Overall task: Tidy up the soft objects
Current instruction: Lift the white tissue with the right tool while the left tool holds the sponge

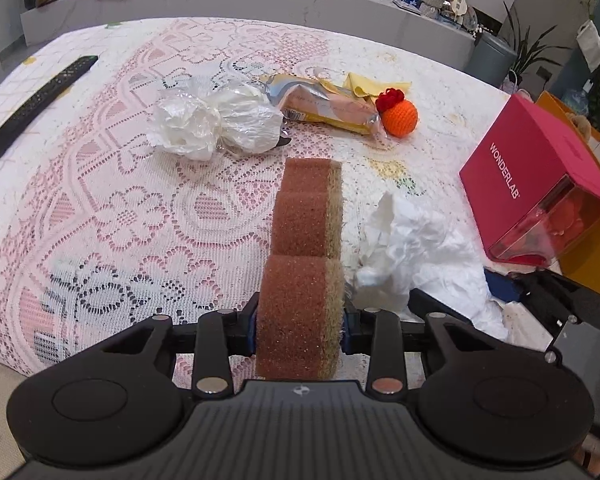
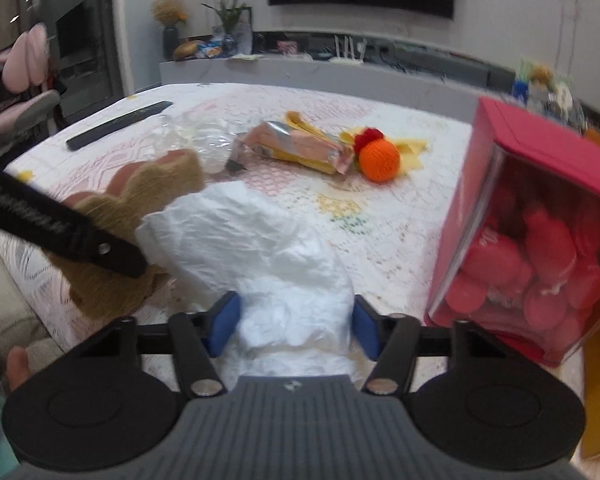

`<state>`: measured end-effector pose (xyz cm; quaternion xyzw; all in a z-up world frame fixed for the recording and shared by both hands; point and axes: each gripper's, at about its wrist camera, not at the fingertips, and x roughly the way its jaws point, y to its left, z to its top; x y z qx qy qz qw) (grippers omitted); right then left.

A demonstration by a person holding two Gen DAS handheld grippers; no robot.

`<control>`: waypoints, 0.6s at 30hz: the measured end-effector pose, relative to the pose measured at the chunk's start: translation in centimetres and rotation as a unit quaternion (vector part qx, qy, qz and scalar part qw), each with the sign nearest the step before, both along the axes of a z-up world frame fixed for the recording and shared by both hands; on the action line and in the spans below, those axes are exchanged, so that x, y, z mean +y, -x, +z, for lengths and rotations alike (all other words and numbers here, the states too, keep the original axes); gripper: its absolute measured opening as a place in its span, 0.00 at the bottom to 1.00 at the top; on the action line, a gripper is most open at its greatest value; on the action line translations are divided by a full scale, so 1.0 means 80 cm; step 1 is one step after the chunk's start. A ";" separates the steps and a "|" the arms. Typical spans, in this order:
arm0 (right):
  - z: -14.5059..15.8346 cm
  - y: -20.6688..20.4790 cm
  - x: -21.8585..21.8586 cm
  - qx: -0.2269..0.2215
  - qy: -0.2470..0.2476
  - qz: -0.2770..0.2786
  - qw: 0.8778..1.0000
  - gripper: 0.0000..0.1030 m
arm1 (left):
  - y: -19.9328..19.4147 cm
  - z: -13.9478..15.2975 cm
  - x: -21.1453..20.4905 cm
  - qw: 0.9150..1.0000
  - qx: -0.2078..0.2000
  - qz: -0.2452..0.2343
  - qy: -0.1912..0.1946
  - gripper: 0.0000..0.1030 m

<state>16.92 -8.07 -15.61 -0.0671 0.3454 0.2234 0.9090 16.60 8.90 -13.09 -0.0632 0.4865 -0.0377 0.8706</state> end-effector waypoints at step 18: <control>0.060 0.039 -0.016 -0.062 -0.050 -0.011 0.997 0.14 | 0.037 0.050 -0.009 0.996 -0.084 0.005 0.005 0.34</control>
